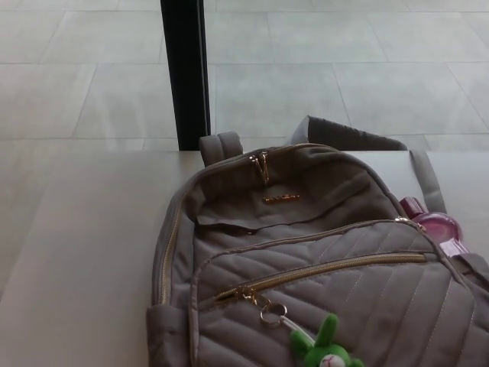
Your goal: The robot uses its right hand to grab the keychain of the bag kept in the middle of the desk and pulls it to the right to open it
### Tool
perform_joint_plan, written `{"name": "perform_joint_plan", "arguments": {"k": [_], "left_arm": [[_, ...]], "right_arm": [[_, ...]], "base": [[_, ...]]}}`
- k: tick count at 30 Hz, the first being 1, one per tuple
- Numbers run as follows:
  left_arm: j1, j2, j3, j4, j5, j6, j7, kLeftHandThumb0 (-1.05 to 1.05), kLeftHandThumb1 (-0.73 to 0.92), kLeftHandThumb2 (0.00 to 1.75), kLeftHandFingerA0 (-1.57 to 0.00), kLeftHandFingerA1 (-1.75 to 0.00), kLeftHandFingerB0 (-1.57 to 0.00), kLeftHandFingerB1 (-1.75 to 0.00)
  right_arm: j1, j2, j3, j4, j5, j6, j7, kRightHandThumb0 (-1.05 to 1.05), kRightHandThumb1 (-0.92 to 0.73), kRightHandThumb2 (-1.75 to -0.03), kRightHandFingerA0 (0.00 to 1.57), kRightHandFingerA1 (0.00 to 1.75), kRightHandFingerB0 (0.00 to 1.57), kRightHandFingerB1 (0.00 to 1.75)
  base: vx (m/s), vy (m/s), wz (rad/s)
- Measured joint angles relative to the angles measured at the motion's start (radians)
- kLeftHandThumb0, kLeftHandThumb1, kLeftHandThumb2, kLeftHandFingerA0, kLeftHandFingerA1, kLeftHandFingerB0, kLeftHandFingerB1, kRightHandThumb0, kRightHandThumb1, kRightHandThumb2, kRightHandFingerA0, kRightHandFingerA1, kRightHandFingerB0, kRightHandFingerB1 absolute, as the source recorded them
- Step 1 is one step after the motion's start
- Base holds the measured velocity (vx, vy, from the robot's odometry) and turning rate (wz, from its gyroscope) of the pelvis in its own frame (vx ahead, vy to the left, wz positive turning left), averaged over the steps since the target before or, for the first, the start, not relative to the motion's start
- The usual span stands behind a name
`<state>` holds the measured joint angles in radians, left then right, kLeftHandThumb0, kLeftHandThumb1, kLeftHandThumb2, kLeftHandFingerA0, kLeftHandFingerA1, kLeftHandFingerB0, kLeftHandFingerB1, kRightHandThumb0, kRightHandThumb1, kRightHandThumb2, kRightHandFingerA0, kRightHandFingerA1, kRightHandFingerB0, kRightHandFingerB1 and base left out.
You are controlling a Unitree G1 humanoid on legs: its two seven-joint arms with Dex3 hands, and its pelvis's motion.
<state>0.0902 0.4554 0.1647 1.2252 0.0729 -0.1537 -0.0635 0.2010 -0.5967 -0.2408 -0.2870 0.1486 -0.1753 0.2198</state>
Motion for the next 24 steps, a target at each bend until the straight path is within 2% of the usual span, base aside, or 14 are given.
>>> {"name": "perform_joint_plan", "arguments": {"k": [1, 3, 4, 7, 8, 9, 10, 13, 14, 18, 19, 21, 22, 24], "left_arm": [[0.000, 0.000, 0.000, 0.000, 0.000, 0.000, 0.000, -0.56, 0.54, 0.56, -0.73, -0.74, -0.51, -0.42], [0.000, 0.000, 0.000, 0.000, 0.000, 0.000, 0.000, -0.57, 0.53, 0.57, -0.78, -0.78, -0.51, -0.41], [0.000, 0.000, 0.000, 0.000, 0.000, 0.000, 0.000, -0.60, 0.43, 0.82, -0.68, -0.74, -0.45, -0.54], [0.000, 0.000, -0.002, 0.001, 0.001, -0.001, 0.000, -0.59, 0.42, 0.82, -0.67, -0.74, -0.45, -0.54], [0.001, 0.000, -0.002, 0.001, 0.001, -0.001, 0.000, -0.56, 0.53, 0.56, -0.72, -0.70, -0.51, -0.42], [0.001, 0.000, -0.002, 0.001, 0.001, -0.001, 0.000, -0.59, 0.42, 0.82, -0.68, -0.73, -0.43, -0.53], [0.001, 0.000, -0.002, 0.001, 0.000, -0.002, 0.000, -0.55, 0.53, 0.56, -0.75, -0.73, -0.51, -0.42], [0.002, 0.001, 0.000, 0.001, -0.001, -0.005, -0.002, -0.59, 0.42, 0.80, -0.74, -0.78, -0.45, -0.53], [0.002, 0.001, 0.000, 0.001, -0.001, -0.008, -0.002, -0.57, 0.53, 0.56, -0.80, -0.79, -0.51, -0.42], [0.002, 0.004, -0.002, 0.009, 0.000, -0.017, -0.002, -0.56, 0.53, 0.57, -0.69, -0.64, -0.52, -0.41], [0.001, 0.005, -0.003, 0.013, 0.000, -0.018, -0.002, -0.59, 0.43, 0.82, -0.67, -0.71, -0.44, -0.53], [0.000, 0.007, -0.005, 0.018, 0.001, -0.022, -0.002, -0.57, 0.54, 0.57, -0.78, -0.73, -0.51, -0.41], [-0.001, 0.008, -0.008, 0.021, 0.001, -0.024, -0.002, -0.61, 0.42, 0.82, -0.75, -0.79, -0.44, -0.53], [0.000, 0.009, -0.010, 0.020, 0.001, -0.029, -0.002, -0.59, 0.42, 0.81, -0.72, -0.78, -0.46, -0.53]], "right_arm": [[0.005, 0.000, 0.021, -0.030, -0.005, 0.001, 0.005, -0.76, -0.60, -0.59, 0.30, 0.55, 0.25, 0.36], [0.015, -0.001, 0.067, -0.100, -0.016, 0.005, 0.015, -0.76, -0.61, -0.60, 0.30, 0.57, 0.25, 0.36], [0.021, -0.001, 0.091, -0.134, -0.024, 0.007, 0.021, -0.75, -0.61, -0.59, 0.34, 0.57, 0.27, 0.35], [0.033, -0.011, 0.162, -0.233, -0.045, 0.014, 0.042, -0.76, -0.63, -0.59, 0.36, 0.57, 0.30, 0.35], [0.037, -0.016, 0.183, -0.261, -0.053, 0.016, 0.049, -0.74, -0.63, -0.58, 0.35, 0.58, 0.31, 0.35], [0.039, -0.026, 0.211, -0.299, -0.066, 0.022, 0.059, -0.74, -0.64, -0.60, 0.35, 0.58, 0.31, 0.36], [0.040, -0.036, 0.235, -0.331, -0.078, 0.027, 0.068, -0.74, -0.64, -0.60, 0.35, 0.59, 0.30, 0.36], [0.041, -0.073, 0.305, -0.425, -0.119, 0.047, 0.102, -0.73, -0.64, -0.59, 0.37, 0.61, 0.31, 0.37], [0.040, -0.082, 0.324, -0.449, -0.133, 0.052, 0.112, -0.72, -0.64, -0.59, 0.36, 0.61, 0.31, 0.37], [0.026, -0.112, 0.389, -0.514, -0.190, 0.088, 0.154, -0.72, -0.62, -0.60, 0.38, 0.62, 0.32, 0.38], [0.017, -0.116, 0.401, -0.527, -0.206, 0.101, 0.164, -0.72, -0.48, -0.89, 0.35, 0.65, 0.27, 0.49], [0.005, -0.116, 0.415, -0.542, -0.227, 0.119, 0.179, -0.71, -0.49, -0.89, 0.34, 0.65, 0.27, 0.50], [-0.006, -0.117, 0.423, -0.548, -0.241, 0.127, 0.188, -0.72, -0.64, -0.60, 0.37, 0.63, 0.32, 0.38], [-0.018, -0.119, 0.430, -0.552, -0.265, 0.139, 0.203, -0.73, -0.65, -0.60, 0.42, 0.62, 0.34, 0.38]], "base": [[0.00, 0.000, 0.00], [0.00, 0.000, 0.00], [0.00, 0.000, 0.00], [0.00, 0.000, 0.00], [0.00, 0.000, 0.00], [0.00, 0.000, 0.00], [0.00, 0.000, 0.00], [0.00, 0.000, 0.00], [0.00, 0.000, 0.00], [0.00, 0.000, 0.00], [0.00, 0.000, 0.00], [0.00, 0.000, 0.00], [0.00, 0.000, 0.00], [0.00, 0.000, 0.00]]}}
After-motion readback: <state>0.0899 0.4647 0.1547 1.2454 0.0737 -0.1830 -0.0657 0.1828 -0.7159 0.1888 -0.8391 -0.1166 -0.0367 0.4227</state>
